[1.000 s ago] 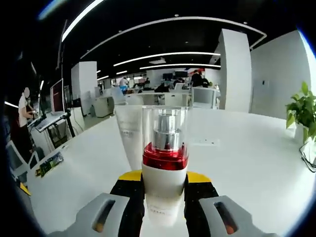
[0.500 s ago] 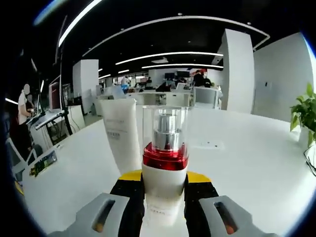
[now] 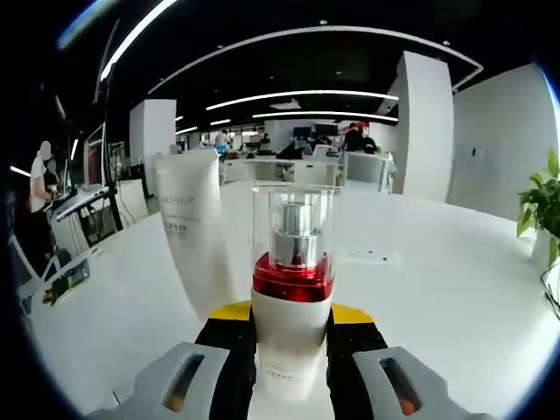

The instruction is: Arrange the skincare products in the storage area until every visible bottle or jar stands upright without overlapping.

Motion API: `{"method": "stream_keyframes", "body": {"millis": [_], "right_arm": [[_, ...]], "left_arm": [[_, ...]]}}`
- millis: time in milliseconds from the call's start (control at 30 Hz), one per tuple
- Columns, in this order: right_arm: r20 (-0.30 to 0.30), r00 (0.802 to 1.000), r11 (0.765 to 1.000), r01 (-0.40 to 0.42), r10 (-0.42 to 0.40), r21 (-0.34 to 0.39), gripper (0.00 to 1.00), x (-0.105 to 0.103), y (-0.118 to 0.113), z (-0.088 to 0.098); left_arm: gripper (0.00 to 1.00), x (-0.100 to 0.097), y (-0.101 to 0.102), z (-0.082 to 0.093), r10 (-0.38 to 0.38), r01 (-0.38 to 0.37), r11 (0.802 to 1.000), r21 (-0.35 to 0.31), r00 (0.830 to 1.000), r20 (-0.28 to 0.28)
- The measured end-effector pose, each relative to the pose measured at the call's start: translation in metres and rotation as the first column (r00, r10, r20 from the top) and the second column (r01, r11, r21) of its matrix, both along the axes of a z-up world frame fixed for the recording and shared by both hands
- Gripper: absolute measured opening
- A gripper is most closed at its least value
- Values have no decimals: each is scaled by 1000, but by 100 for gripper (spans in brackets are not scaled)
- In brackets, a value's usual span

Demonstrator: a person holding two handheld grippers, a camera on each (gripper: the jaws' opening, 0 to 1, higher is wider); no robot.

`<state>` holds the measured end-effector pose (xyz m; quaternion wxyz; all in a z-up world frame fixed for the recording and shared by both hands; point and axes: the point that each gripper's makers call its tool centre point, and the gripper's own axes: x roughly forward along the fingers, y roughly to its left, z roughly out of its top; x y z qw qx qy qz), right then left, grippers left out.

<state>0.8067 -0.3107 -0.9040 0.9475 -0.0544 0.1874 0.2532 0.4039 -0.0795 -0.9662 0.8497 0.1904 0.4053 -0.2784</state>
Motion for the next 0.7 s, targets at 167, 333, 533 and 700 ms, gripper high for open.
{"method": "stream_keyframes", "body": {"millis": [167,333,533,700], "right_arm": [[8,1000,1000,-1,1,7,25,3,1,-1],[55,998,1000,-10,9,5,25,4,1,0],[120,993,999,-11,7,36,26,-3,-2,1],[139,990,999,-15,9,39,26,-4,0,3]], "left_arm": [[34,-1,0,-1,0,0,1000,3,1000,-6],[34,-1,0,-1,-1,1,1000,4,1000,-5],[34,-1,0,-1,-2,2,1000,1,1000,-8],[33,-2,0,-2,-5,5,1000,2,1000,-12]]}}
